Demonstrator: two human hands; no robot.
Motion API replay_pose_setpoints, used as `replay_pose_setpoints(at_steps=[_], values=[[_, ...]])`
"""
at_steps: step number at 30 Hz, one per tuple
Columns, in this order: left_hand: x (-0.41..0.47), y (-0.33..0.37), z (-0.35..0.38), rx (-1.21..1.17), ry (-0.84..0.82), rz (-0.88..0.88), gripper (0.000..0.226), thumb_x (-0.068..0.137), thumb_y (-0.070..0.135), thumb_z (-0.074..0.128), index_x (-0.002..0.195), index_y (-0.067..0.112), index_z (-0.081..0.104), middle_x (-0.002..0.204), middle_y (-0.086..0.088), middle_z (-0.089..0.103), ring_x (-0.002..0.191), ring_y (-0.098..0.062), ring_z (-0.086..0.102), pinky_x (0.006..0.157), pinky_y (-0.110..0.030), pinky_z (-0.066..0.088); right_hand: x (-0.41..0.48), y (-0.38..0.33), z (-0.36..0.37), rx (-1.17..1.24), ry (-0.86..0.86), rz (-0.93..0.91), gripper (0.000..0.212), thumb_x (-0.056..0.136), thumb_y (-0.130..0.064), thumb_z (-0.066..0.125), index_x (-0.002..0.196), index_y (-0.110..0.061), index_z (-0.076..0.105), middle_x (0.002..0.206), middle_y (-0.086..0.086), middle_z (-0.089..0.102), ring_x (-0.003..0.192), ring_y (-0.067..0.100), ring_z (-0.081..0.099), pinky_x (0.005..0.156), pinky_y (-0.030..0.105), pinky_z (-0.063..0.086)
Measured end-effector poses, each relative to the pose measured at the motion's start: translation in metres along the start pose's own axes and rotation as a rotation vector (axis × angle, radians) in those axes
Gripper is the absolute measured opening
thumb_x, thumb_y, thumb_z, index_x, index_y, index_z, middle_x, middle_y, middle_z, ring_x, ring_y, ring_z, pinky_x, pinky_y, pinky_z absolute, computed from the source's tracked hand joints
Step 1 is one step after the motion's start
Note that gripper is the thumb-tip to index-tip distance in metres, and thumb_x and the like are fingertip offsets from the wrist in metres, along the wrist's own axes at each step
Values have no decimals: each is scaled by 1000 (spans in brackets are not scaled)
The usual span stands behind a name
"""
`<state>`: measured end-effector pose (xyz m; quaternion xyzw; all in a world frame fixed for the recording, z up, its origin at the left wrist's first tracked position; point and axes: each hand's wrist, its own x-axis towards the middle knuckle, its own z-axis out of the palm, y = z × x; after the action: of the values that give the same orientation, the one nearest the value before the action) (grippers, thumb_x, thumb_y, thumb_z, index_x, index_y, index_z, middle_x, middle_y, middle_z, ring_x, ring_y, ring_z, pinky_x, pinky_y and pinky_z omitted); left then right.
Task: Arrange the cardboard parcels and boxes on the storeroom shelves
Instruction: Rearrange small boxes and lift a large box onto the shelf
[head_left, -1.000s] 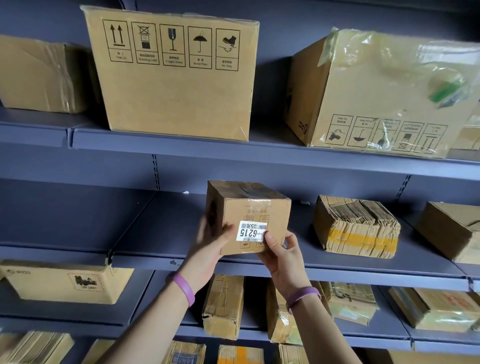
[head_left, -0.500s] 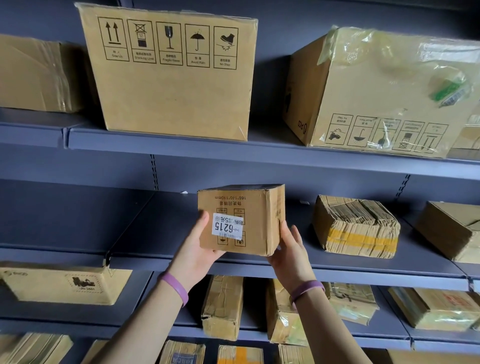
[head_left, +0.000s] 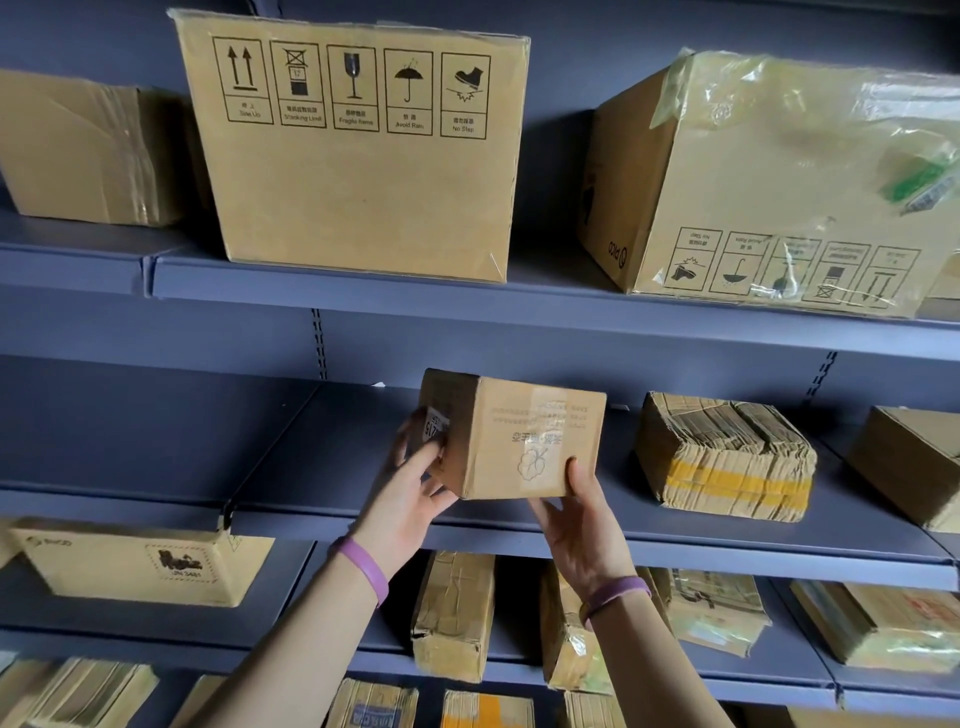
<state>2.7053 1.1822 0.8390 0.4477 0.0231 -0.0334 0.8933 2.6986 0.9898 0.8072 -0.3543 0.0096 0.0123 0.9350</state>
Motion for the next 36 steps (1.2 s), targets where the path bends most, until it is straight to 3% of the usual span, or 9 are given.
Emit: replay_pose_setpoints(at_steps=[9,12,15,17,21,25,30,32,36], values=[[-3,-7,6,275,-130,90,66,85,54,68,143,28,49,132,0,66,124,-19,62,95,-38,57,6,1,-3,-228,-5,-66,48,89,-20,60,133,-6,50,130,22,63,114,30,66,92,38,58],[-1,-2,7,217,-116,112,56,87,41,71,137,21,57,128,-5,68,120,-21,64,90,-33,57,8,2,-7,-440,23,-82,57,86,-49,68,135,-26,48,143,13,53,128,27,56,103,43,51],[2,6,3,95,-66,40,50,86,37,67,131,19,61,124,-8,70,118,-24,65,91,-35,56,14,0,-12,-706,58,-81,59,81,-42,68,131,-50,37,155,-5,37,137,20,47,107,47,47],[3,6,-1,38,-53,-17,50,85,38,64,132,19,61,125,-9,70,120,-25,64,97,-41,52,19,-1,-16,-515,31,-30,40,95,-40,64,132,-38,48,146,1,50,126,19,58,106,49,47],[1,3,-2,3,-82,-80,47,90,42,57,130,19,62,124,-9,71,116,-23,67,101,-44,49,19,0,-17,-276,-43,81,77,78,-67,68,141,-25,53,140,16,56,132,34,53,108,62,40],[4,1,-3,-6,-22,-85,50,88,45,61,131,19,59,122,-9,71,119,-24,65,96,-43,53,18,0,-19,-214,32,61,74,83,-47,65,140,-3,47,120,17,65,107,30,65,76,41,62],[4,-3,3,131,71,117,57,78,24,76,129,41,55,125,4,68,116,-17,64,88,-45,57,17,2,-12,-182,72,-12,97,58,-39,93,131,3,45,110,14,72,96,24,72,79,40,62],[2,-6,6,184,32,143,70,73,30,79,135,47,51,134,11,61,118,-11,62,93,-47,56,17,3,-10,-152,87,-48,89,67,-29,81,138,5,40,108,13,73,94,21,73,76,37,62],[-3,-8,7,295,-26,182,80,64,64,84,135,52,51,157,12,33,137,-16,48,98,-49,55,17,4,-1,-150,89,-79,113,41,-39,97,133,0,44,108,14,74,96,24,73,72,35,61]])
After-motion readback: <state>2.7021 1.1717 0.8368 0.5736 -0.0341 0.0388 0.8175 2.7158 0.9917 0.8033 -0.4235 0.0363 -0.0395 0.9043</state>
